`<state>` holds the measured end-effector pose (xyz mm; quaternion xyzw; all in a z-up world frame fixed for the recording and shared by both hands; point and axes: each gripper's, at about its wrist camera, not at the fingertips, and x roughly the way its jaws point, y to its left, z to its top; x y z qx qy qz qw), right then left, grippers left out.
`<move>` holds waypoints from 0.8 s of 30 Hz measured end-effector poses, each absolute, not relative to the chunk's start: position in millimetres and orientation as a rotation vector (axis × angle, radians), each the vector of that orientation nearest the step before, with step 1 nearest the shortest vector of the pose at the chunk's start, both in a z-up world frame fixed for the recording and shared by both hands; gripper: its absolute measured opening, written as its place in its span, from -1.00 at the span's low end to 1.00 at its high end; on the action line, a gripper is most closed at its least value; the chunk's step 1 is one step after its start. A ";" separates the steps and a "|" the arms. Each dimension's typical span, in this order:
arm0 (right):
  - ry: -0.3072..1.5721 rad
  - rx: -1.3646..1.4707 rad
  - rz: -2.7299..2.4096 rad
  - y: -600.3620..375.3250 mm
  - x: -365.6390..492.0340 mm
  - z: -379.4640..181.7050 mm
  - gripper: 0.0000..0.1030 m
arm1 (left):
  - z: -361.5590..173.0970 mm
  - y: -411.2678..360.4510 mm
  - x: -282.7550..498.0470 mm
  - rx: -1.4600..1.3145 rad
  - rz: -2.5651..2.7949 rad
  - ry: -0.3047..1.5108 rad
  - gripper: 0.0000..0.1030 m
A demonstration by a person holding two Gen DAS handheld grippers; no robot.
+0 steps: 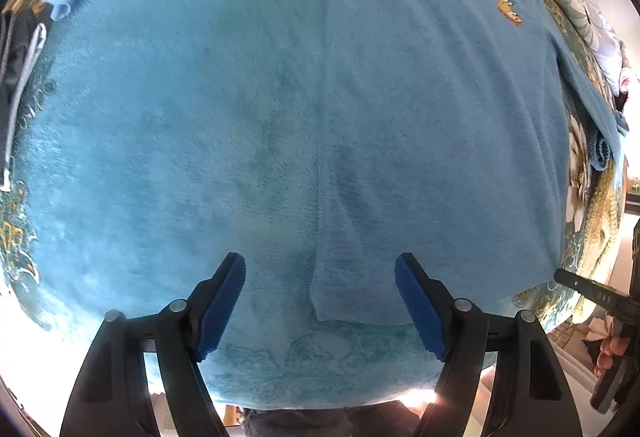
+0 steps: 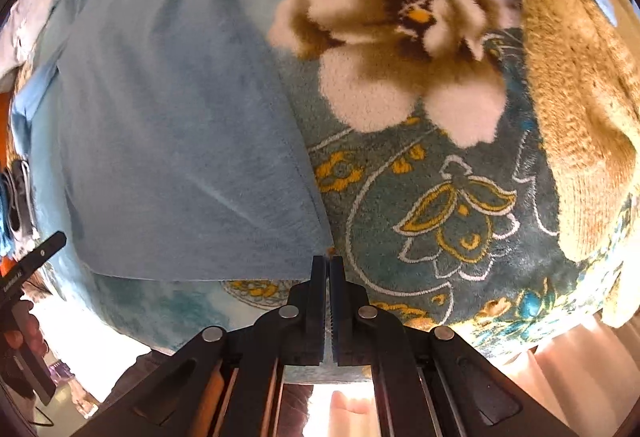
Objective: Fold clothes
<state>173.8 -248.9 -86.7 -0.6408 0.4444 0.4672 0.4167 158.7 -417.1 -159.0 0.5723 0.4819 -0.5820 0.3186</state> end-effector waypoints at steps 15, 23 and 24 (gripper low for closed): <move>1.131 -1.591 1.166 -251.0 170.8 -74.1 -0.97 | -166.4 -438.7 137.1 1.559 -1.543 1.290 -0.94; 1.124 -1.609 1.183 -265.6 165.6 -62.4 -0.97 | -148.2 -450.0 137.4 1.617 -1.519 1.220 -0.95; 1.130 -1.613 1.176 -267.6 165.9 -64.9 -0.97 | -153.2 -451.6 136.2 1.636 -1.510 1.209 -0.94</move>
